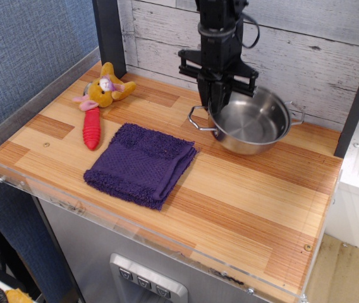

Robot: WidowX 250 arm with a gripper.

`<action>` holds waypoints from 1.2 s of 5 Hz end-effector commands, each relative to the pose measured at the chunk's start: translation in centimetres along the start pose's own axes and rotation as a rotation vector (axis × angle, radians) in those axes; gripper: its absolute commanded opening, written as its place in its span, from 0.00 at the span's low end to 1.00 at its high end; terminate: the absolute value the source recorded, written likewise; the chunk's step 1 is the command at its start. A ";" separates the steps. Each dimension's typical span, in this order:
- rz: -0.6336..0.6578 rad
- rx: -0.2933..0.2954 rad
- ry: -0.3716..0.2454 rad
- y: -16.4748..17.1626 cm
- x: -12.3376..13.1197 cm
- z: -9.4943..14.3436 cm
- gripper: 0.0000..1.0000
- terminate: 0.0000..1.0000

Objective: Move the pot from edge to corner side of the table.

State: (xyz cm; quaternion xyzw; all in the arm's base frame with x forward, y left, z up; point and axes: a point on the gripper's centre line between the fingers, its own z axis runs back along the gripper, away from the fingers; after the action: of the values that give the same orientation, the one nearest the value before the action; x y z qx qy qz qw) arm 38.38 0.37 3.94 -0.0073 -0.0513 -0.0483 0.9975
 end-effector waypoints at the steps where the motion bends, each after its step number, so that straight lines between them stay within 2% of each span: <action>1: -0.006 0.016 -0.012 0.9 -0.5 -0.2 0.00 0.00; 2: -0.011 0.013 0.001 1.1 -0.7 -0.5 0.00 0.00; 3: 0.008 0.033 0.038 1.4 -1.0 -0.8 1.00 0.00; 5: 0.003 0.057 0.033 1.2 -1.2 -0.4 1.00 0.00; 6: 0.025 0.080 0.012 1.4 -1.2 0.0 1.00 0.00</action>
State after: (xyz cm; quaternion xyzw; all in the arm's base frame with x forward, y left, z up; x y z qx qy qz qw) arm 37.12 1.54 1.27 0.0276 -0.0130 -0.0294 0.9991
